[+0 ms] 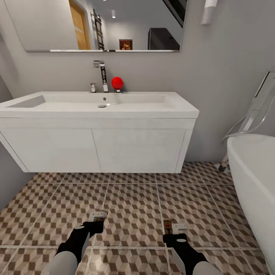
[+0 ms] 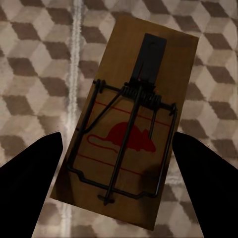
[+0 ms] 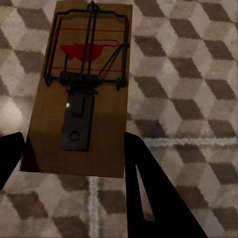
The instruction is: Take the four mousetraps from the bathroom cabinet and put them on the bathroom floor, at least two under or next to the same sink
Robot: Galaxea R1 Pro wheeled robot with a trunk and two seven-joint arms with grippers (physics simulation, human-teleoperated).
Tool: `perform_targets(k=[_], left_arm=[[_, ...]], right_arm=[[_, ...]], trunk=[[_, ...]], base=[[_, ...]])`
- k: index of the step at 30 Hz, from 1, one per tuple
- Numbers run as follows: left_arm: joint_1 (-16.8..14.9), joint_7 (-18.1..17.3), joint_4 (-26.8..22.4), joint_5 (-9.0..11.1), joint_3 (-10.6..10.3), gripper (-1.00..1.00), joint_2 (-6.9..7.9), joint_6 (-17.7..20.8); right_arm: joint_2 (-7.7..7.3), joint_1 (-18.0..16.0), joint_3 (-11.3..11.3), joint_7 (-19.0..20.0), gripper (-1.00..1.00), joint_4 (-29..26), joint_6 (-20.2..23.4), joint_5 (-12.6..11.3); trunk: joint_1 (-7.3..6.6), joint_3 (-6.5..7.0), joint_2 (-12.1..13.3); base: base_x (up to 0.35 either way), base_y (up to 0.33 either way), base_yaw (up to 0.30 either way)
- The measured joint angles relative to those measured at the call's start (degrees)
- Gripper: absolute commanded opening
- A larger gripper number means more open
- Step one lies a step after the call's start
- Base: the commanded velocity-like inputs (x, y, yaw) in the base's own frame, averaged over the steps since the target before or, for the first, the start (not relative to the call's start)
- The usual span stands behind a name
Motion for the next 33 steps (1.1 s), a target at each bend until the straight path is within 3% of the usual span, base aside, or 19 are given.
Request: perform_targets(k=[5,11,16,20,28,33], left_arm=[[-0.2,0.19,-0.19,0.08,-0.06,-1.0,-0.13,0.34],[-2.23,0.27,0.31,0.17,-0.08,-1.0,-0.46,1.97],[-3.52,0.25,0.93,0.14,-0.06,-1.0,-0.88,2.15],[-3.81,0.27,1.01,0.17,-0.07,-1.0,-0.88,2.11],[-5.36,0.88,-1.13,0.37,-0.06,-1.0,-0.95,2.15],[-7.08,1.19,-1.83,2.98,-0.06,-1.0,-0.95,2.11]], right_arm=[[-0.07,-0.3,-0.23,-0.07,-1.0,-3.2,0.95,-0.13],[-0.02,-4.85,-0.29,-0.1,-1.0,-4.26,3.48,-0.7],[0.42,-6.01,-0.32,-0.1,-1.0,-4.32,3.64,-0.67],[1.88,-6.49,-0.26,-0.05,-1.0,-4.45,3.69,-0.52],[1.93,-7.57,-0.24,-0.05,-1.0,-5.51,3.85,-0.34],[1.93,-8.96,-0.24,0.02,-1.0,-6.04,3.87,-0.29]], trunk=[[0.13,-1.11,-0.07],[0.28,-2.43,-0.15],[0.41,-3.55,-0.22],[0.51,-4.43,-0.27],[0.72,-6.2,-0.38],[0.85,-7.31,-0.44]], base=[[0.0,0.0,0.0],[0.0,0.0,0.0],[0.0,0.0,0.0],[0.0,0.0,0.0],[0.0,0.0,0.0],[0.0,0.0,0.0]])
